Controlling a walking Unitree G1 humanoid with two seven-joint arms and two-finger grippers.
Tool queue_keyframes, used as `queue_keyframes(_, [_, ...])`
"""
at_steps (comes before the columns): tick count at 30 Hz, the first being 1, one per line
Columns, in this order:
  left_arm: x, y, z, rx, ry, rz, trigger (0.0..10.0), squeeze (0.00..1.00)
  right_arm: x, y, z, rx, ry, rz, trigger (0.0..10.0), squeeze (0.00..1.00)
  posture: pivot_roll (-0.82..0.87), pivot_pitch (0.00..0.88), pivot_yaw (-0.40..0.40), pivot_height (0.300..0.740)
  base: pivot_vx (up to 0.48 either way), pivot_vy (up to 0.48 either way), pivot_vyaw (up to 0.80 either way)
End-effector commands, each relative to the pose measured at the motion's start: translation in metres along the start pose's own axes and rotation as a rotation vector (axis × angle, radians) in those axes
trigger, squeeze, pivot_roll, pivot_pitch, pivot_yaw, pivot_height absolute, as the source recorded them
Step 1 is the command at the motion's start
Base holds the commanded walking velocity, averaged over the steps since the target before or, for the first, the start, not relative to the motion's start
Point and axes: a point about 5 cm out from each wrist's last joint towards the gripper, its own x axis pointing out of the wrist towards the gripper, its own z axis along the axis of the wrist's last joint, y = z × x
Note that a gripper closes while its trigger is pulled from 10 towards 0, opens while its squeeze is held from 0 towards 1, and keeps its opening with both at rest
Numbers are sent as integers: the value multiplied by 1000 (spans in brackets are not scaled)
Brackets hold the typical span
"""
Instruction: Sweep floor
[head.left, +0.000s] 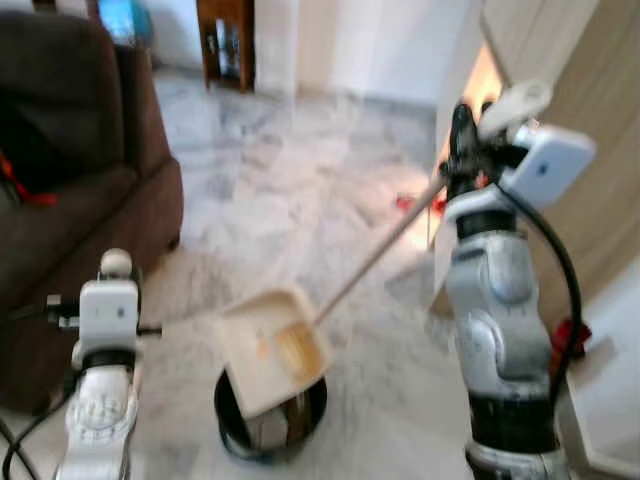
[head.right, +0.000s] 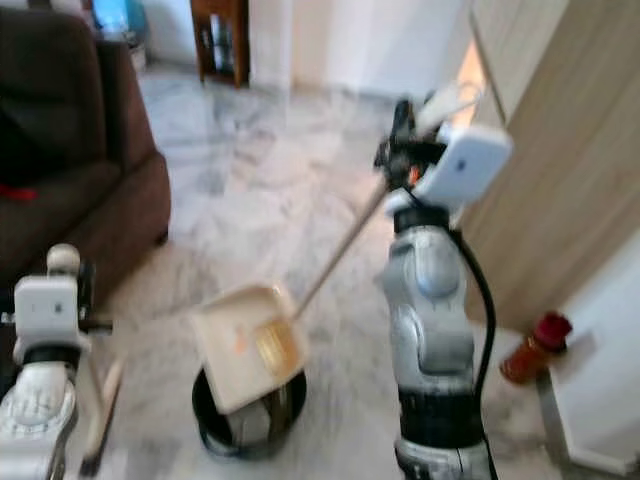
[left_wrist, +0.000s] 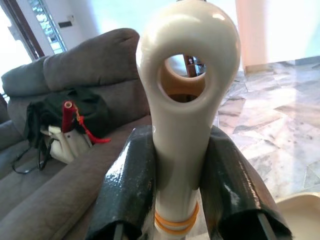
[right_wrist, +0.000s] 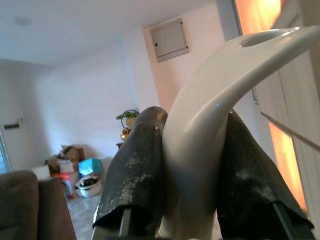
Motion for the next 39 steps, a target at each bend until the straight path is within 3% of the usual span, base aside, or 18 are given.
queue_keyframes(1, [2, -3, 15, 0, -79, -6, 10000, 0, 2, -7, 13, -14, -61, -26, 10000, 0, 33, 0, -32, 740, 0, 0, 0])
queue_keyframes(14, [3, -3, 16, -2, -80, -7, 10000, 0, -1, 7, 14, 5, -73, 38, 10000, 0, 32, 0, -30, 740, 0, 0, 0])
queue_keyframes(20, [3, -3, 16, -5, -82, -10, 10000, 0, -3, 25, 15, -36, -103, 98, 10000, 0, 33, 0, -30, 740, 0, 0, 0])
queue_keyframes(24, [3, -4, 16, -5, -86, -15, 10000, 0, -7, 42, 20, -154, -182, 175, 10000, 0, 34, 0, -28, 740, 0, 0, 0])
queue_keyframes(26, [3, -4, 16, -4, -87, -16, 10000, 0, -8, 44, 21, -156, -186, 179, 10000, 0, 34, 0, -28, 740, 0, 0, 0])
queue_keyframes(39, [4, -6, 19, 1, -103, -28, 10000, 0, -22, 79, 26, 18, -217, 189, 10000, 0, 37, 0, -26, 740, 0, 0, 0])
